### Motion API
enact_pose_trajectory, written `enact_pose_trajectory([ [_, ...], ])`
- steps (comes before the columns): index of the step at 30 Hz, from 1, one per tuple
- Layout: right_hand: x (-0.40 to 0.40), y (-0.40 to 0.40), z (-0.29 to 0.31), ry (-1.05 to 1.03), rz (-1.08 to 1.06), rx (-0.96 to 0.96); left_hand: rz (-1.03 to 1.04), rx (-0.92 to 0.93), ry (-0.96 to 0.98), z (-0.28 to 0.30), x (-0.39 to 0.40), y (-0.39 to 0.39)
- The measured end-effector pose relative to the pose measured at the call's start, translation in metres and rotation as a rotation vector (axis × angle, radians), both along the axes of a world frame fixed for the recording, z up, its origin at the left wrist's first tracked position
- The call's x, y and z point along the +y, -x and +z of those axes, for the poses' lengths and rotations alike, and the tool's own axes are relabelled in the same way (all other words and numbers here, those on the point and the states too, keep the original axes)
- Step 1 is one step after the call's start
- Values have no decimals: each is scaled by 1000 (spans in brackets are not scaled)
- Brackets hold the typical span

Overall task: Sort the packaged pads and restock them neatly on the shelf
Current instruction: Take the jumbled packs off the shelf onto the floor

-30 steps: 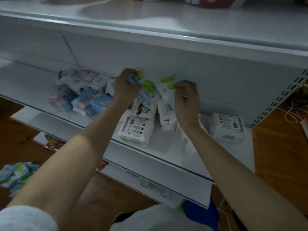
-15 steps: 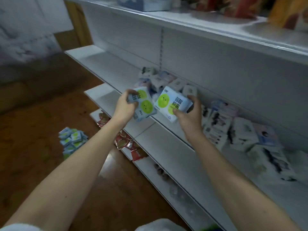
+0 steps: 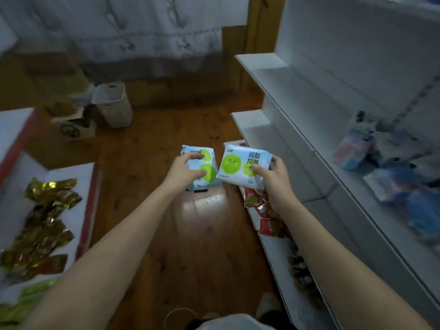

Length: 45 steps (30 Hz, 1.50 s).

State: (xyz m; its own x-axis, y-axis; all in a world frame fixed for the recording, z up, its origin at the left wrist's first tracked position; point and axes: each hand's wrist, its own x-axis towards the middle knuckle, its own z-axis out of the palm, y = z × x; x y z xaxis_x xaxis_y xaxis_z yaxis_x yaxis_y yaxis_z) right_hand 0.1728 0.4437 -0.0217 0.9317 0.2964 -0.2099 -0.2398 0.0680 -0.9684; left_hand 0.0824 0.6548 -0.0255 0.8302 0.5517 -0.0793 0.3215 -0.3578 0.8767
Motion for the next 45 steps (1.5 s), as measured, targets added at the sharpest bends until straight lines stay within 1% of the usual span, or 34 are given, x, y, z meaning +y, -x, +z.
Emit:
enact_pose_trajectory([
  [4,44,-25,-22,59,83,32,41,103,5,-27,40,12],
  [10,103,-95,-70,210,216,71,42,196,153,-63,82,-4],
  [13,128,-131,-87,287,264,72,89,201,236,-72,93,-21],
  [16,149,-169,-102,392,276,106,132,224,269,-74,101,-45],
  [22,194,-216,-126,443,369,114,227,196,359,-84,128,-87],
  [27,240,-237,-159,474,458,217,315,181,442,-114,162,-112],
  [31,290,-268,-189,496,425,305,341,160,516,-146,216,-140],
  [35,342,-304,-217,621,357,343,408,155,584,-183,288,-180],
  [38,373,-320,-235,697,279,357,428,260,600,-209,327,-202],
  [41,408,-334,-260,707,248,386,471,412,581,-243,363,-226],
  [45,431,-356,-299,736,249,461,521,492,653,-289,382,-265],
])
